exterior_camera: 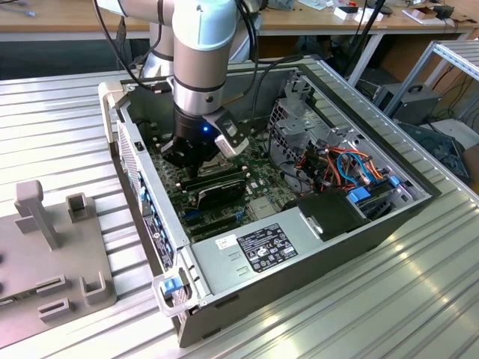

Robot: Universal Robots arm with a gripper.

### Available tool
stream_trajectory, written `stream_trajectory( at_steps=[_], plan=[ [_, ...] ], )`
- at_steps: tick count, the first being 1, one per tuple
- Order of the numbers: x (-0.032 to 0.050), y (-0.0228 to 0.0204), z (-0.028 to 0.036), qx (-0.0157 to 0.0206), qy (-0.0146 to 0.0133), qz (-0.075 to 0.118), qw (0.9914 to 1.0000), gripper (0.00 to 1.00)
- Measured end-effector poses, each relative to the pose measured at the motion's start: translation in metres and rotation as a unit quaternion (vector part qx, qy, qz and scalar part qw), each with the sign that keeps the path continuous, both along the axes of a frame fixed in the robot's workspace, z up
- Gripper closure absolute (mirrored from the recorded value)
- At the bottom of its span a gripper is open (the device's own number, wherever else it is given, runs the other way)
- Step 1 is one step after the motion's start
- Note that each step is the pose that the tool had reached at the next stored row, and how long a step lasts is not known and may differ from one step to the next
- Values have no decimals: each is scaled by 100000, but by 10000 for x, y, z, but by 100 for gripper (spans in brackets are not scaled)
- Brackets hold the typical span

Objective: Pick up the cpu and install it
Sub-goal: 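Install the second cpu locking lever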

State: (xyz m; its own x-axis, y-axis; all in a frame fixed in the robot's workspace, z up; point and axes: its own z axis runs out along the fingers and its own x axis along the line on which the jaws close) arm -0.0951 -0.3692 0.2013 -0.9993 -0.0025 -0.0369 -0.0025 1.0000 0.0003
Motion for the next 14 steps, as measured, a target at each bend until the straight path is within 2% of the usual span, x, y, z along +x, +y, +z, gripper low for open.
stream_trajectory(
  at_steps=[5, 6, 7, 14],
  plan=[
    [0, 5, -1, -35, 33, 16, 100000, 89],
    [1, 6, -1, -278, 18, 6, 100000, 89],
    [1, 3, 16, -598, 17, 14, 99998, 89],
    [2, 4, 210, -660, 32, 8, 99998, 89]
  ],
)
